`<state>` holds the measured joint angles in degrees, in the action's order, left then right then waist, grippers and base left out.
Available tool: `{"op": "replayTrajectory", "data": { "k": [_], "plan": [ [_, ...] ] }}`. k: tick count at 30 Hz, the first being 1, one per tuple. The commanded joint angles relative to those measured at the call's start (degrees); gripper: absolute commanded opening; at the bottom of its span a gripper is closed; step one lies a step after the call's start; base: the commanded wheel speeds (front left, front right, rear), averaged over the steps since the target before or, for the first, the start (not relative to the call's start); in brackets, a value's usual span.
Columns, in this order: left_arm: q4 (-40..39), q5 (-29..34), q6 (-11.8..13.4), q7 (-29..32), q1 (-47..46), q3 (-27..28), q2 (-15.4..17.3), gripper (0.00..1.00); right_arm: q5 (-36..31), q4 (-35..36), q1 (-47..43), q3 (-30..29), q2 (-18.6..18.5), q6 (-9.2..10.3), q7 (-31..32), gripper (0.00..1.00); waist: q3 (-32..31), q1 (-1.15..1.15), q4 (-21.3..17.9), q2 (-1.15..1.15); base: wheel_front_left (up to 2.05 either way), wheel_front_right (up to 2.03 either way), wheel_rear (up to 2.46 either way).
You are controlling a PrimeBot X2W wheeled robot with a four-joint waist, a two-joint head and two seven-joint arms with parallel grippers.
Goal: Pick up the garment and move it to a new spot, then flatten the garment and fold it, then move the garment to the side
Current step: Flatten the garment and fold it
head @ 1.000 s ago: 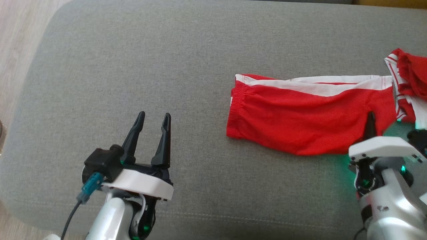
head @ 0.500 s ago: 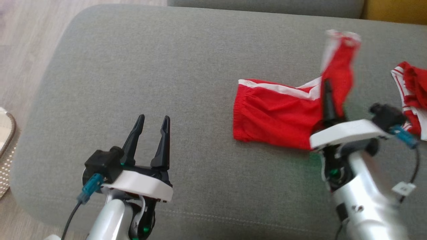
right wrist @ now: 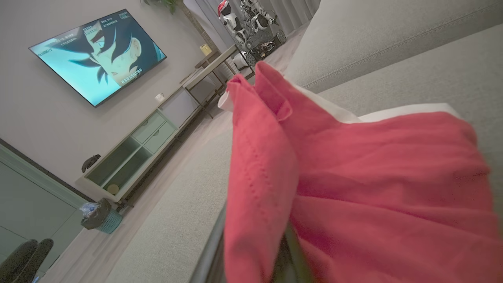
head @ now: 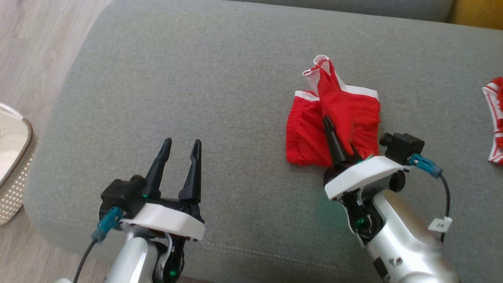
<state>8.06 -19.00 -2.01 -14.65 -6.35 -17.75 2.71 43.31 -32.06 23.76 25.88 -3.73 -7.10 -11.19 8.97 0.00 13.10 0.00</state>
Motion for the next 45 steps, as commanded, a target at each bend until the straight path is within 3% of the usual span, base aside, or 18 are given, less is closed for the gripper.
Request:
{"op": "replayTrajectory", "data": {
  "k": [1,3,4,22,27,30,34,37,41,44,45],
  "plan": [
    [-1.96,-0.56,0.28,-0.35,-1.74,1.63,0.17,1.0,0.07,1.66,2.57,1.12,0.84,-0.39,-0.75,0.0,0.32,0.0,0.31,0.0,0.0,0.0,0.0],
    [-1.9,-0.86,0.32,-0.35,-1.92,1.28,0.17,1.0,1.38,0.52,3.32,1.68,0.84,-0.39,-0.84,0.0,0.57,0.0,0.81,0.0,0.0,0.0,0.0],
    [-1.83,-0.99,0.38,-0.35,-1.92,1.17,0.17,1.0,1.75,0.08,3.66,2.29,0.84,-0.39,-0.89,0.99,0.64,0.0,0.99,0.0,0.0,0.0,0.0],
    [-0.79,-1.69,0.72,-0.35,-2.27,1.3,0.17,1.0,11.63,-9.52,5.91,16.79,0.85,-0.39,5.66,1.0,1.31,0.0,1.51,0.0,0.0,0.0,0.0],
    [-0.66,-1.3,0.62,-0.35,-2.16,1.86,0.17,1.0,12.72,-7.94,7.28,18.35,0.22,-0.39,3.21,1.0,0.78,0.0,-0.1,0.0,0.0,0.0,0.0],
    [-1.01,-1.03,0.49,-0.35,-1.98,2.3,0.17,1.0,12.92,-4.77,7.8,18.54,-2.06,-0.39,0.4,1.0,-0.14,0.0,-1.86,0.0,0.0,0.0,0.0],
    [-1.95,-1.55,0.32,-0.35,-1.65,3.06,0.17,1.0,10.23,-1.9,7.97,16.49,-6.04,-0.39,-2.36,1.0,-1.5,0.0,-3.77,0.0,0.0,0.0,0.0],
    [-3.29,-2.9,0.33,-0.35,-1.39,4.29,0.17,1.0,3.91,-1.14,7.67,12.95,-9.46,-0.39,-3.51,1.0,-2.62,0.0,-5.18,0.0,0.0,0.0,0.0],
    [-5.57,-4.46,0.47,-0.35,-1.47,6.02,0.17,1.0,-7.49,2.45,5.21,3.73,-12.14,-0.39,-3.77,1.0,-3.28,0.0,-6.62,0.0,0.0,0.0,0.0],
    [-6.81,-4.91,0.17,-0.35,-1.6,6.62,0.17,1.0,-15.49,7.63,0.39,-5.23,-11.51,-0.39,-3.79,1.0,-3.5,0.0,-7.23,0.0,0.0,0.0,0.0],
    [-6.81,-4.91,0.17,-0.35,-1.6,6.62,0.17,1.0,-15.49,7.63,0.39,-5.23,-11.51,-0.39,-3.79,1.0,-3.5,0.0,-7.23,0.0,0.0,0.0,0.0]
  ]
}}
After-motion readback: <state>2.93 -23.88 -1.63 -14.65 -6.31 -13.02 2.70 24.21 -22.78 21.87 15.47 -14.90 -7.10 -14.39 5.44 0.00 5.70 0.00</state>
